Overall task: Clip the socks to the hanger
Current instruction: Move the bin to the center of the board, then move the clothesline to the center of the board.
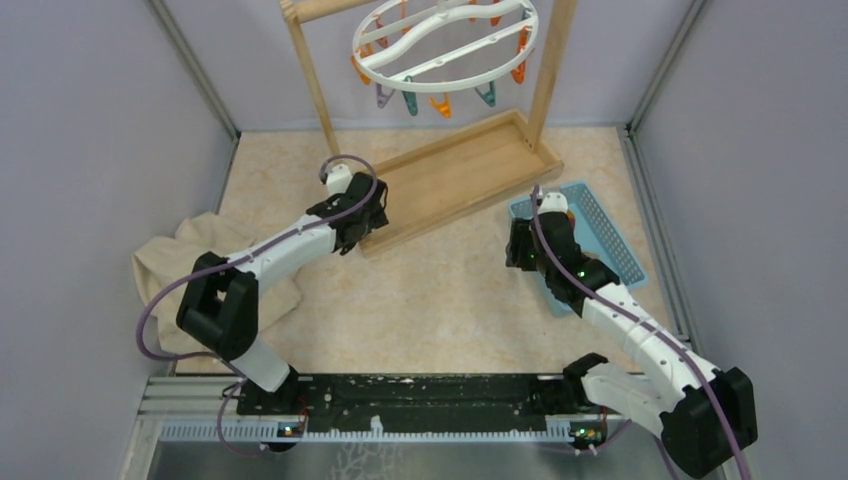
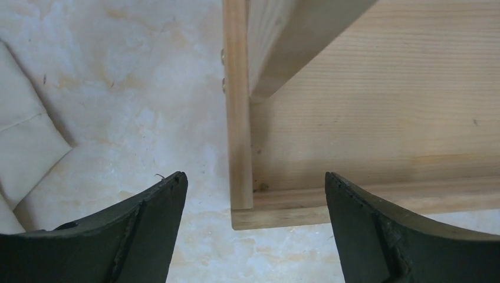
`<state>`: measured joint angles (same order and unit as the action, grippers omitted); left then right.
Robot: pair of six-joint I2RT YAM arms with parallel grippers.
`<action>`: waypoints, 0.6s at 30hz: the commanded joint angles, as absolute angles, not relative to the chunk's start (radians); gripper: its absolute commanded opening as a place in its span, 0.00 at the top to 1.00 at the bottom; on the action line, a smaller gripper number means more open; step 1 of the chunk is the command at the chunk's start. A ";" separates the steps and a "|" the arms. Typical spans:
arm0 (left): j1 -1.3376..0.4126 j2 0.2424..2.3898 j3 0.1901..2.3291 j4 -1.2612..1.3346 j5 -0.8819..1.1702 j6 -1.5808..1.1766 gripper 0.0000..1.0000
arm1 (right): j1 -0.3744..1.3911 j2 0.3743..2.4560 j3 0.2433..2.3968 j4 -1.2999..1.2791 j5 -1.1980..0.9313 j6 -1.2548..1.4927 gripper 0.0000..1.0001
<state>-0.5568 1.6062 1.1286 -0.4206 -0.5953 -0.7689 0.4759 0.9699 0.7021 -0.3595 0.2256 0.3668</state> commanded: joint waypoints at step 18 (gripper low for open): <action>-0.491 1.705 0.970 -0.433 -0.610 -0.978 0.80 | 0.482 0.971 0.666 -0.319 0.249 0.351 0.47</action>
